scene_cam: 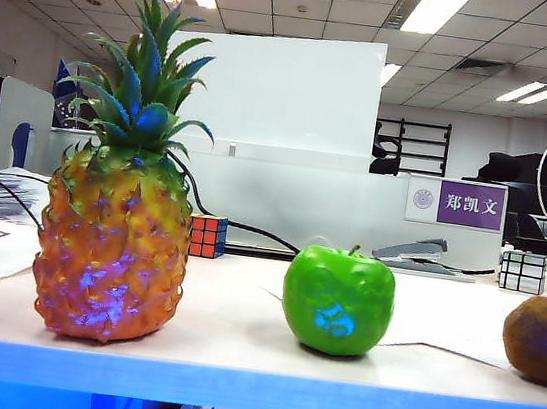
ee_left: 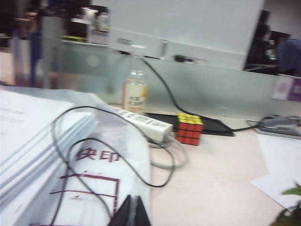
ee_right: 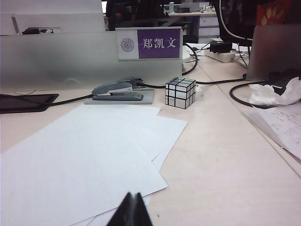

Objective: Arrange all the fruits from large to small from left to right in a row.

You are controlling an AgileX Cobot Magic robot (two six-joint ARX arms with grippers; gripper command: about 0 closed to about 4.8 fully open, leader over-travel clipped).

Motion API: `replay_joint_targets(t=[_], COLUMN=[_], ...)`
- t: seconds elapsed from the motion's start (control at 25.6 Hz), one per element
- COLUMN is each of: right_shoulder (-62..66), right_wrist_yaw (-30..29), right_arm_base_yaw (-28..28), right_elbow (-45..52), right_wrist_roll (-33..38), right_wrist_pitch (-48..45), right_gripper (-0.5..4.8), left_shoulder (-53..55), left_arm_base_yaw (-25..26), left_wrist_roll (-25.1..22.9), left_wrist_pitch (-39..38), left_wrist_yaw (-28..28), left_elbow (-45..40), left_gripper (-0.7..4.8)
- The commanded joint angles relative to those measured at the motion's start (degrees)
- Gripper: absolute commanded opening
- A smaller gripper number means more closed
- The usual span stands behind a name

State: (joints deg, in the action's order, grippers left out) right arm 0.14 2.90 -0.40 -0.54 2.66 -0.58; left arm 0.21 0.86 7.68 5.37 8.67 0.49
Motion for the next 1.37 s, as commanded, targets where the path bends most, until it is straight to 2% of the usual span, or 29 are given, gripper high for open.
replay_joint_targets(t=[0.04,0.59,0.7,1.37], right_shoulder=[-0.1,-0.1,-0.1,-0.1], right_wrist_yaw=[-0.1,-0.1,-0.1,-0.1], right_arm_base_yaw=[0.0,0.0,0.0,0.0], right_elbow=[0.4,0.4,0.4,0.4], right_wrist_roll=[-0.1,-0.1,-0.1,-0.1], right_wrist_pitch=[-0.9,-0.9,-0.9,-0.9], right_gripper=[-0.01,-0.01,-0.01,-0.01], left_shoulder=[-0.1,-0.1,-0.1,-0.1], left_arm_base_yaw=[0.0,0.0,-0.1,-0.1], left_wrist_roll=[0.0,-1.8,-4.3,-4.3], left_wrist_pitch=[0.6,-0.3,-0.5,-0.6], left_wrist_yaw=[-3.0,-3.5,-3.5,-3.5], left_elbow=[0.0,0.1,0.0,0.0], left_gripper=[-0.05,-0.05,-0.05,-0.05])
